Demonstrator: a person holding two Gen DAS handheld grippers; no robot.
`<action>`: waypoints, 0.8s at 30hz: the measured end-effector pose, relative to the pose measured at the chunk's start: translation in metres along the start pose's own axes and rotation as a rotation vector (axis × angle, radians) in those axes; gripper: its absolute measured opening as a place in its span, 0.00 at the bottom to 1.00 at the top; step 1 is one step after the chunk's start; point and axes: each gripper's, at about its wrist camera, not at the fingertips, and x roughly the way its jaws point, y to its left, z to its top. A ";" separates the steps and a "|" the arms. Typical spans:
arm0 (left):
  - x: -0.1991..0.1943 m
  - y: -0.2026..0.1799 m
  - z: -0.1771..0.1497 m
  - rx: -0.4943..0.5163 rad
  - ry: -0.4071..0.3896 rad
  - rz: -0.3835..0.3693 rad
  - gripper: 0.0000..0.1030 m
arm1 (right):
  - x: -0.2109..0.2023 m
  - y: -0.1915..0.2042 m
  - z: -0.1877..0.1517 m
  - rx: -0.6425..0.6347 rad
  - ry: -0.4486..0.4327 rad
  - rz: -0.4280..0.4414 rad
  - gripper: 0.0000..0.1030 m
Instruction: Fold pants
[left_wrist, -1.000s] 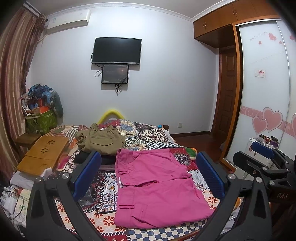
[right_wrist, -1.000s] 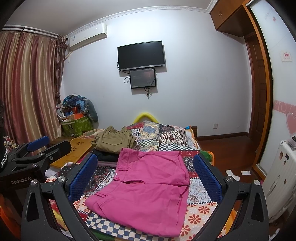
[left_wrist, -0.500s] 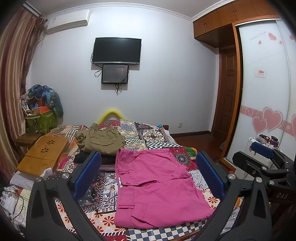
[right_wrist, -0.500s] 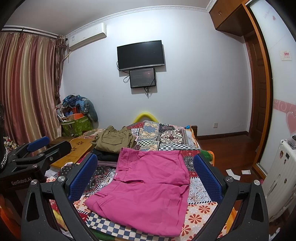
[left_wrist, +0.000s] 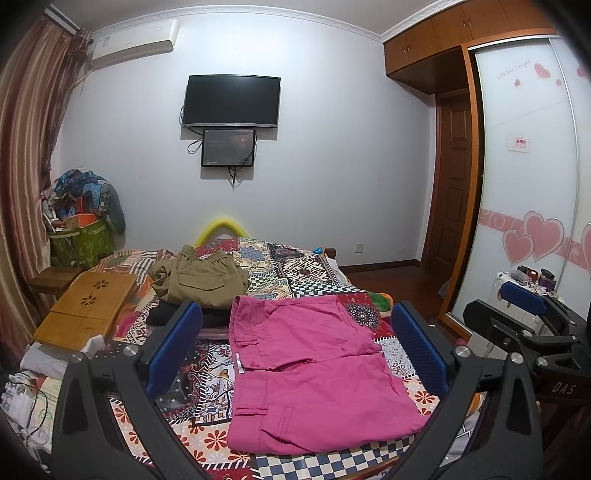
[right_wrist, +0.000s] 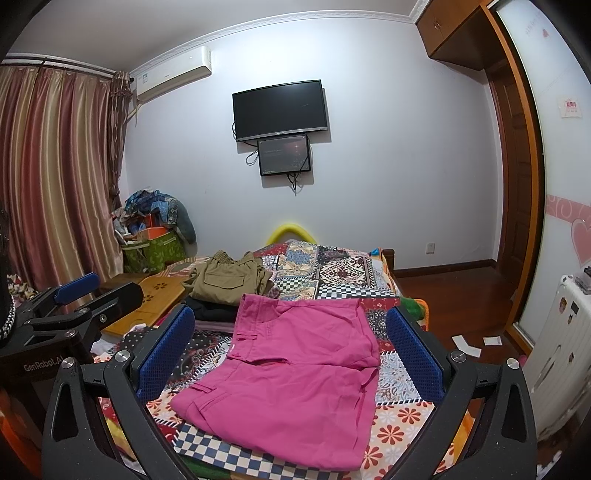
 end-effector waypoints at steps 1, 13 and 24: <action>0.000 0.000 0.000 0.000 0.000 0.001 1.00 | 0.000 0.000 0.001 0.000 0.001 0.000 1.00; 0.010 -0.003 -0.004 0.005 0.020 0.000 1.00 | 0.004 -0.001 -0.003 0.022 0.014 -0.001 1.00; 0.055 0.014 0.001 -0.014 0.074 -0.004 1.00 | 0.037 -0.024 0.005 0.022 0.052 -0.037 1.00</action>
